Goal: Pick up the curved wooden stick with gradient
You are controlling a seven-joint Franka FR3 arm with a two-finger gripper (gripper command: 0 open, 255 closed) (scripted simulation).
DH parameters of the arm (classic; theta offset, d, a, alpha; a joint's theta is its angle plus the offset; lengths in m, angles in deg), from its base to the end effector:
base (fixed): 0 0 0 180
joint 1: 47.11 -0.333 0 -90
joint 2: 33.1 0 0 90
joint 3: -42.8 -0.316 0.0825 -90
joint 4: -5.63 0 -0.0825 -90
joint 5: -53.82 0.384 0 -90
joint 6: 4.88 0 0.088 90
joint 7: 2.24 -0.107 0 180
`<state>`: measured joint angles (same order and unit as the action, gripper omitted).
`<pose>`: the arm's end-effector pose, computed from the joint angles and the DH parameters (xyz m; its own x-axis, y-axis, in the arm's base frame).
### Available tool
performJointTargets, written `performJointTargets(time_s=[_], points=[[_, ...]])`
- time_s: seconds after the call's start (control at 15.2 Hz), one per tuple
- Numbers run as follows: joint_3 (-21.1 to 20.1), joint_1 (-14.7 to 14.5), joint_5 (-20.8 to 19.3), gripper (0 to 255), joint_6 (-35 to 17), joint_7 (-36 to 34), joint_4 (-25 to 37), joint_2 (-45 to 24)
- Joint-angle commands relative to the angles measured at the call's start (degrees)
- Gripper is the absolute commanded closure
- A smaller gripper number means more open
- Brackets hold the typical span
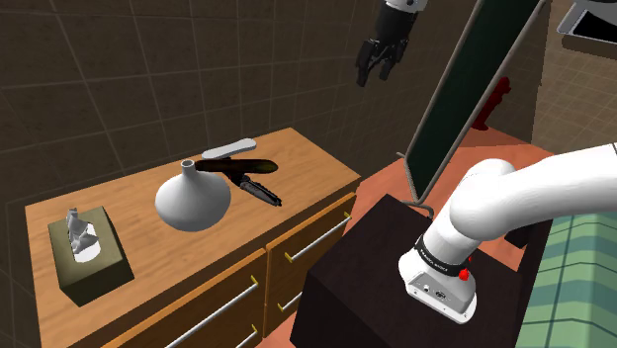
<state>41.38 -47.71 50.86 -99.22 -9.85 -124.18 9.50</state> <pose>0.3269 0.0092 0.6274 0.9864 -0.0979 0.1317 -0.1054 -0.9931 0.0513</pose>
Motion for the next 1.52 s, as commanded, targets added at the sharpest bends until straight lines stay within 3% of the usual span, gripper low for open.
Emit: performJointTargets(time_s=[0.0, 0.73, 1.45], points=[[0.0, 0.0, 0.0, 0, 0.0, 0.0, 0.0, 0.0], [9.4, -8.0, 4.0, 0, -19.3, 25.7, -0.9, -17.5], [13.5, -15.3, 16.3, 0, -29.0, 54.4, 8.3, -39.4]])
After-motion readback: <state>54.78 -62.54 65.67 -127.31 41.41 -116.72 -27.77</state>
